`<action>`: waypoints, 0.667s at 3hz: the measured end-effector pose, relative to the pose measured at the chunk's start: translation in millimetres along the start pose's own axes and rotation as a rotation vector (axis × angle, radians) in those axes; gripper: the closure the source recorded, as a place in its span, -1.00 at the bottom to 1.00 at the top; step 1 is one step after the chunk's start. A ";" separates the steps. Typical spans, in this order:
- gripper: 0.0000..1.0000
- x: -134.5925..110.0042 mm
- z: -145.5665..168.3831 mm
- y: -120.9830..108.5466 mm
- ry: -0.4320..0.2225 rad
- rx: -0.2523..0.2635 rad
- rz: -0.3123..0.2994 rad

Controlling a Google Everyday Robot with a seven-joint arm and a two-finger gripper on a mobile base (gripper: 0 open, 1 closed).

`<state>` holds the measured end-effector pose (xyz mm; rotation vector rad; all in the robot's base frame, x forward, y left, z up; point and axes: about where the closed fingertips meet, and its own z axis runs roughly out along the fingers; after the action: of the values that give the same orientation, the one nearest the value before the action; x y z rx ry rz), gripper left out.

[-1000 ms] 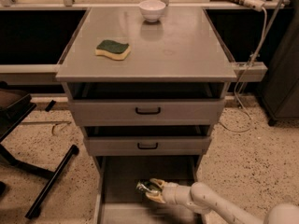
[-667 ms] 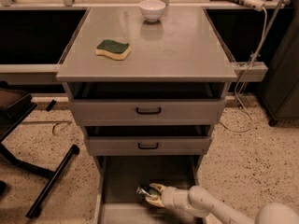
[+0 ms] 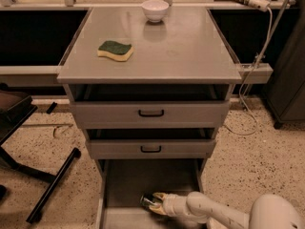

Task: Place green can into bottom drawer

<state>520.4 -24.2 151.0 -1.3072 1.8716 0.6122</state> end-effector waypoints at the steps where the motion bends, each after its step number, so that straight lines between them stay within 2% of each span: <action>1: 0.63 2.4 0.7 -2.5 0.008 0.014 0.001; 2: 0.16 2.4 0.8 -2.5 0.008 0.014 0.001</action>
Offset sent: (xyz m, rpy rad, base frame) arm 0.0021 -0.0018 -0.0023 -0.0098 -0.0040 -0.0120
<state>522.4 -25.8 148.7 -1.3018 1.8800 0.5945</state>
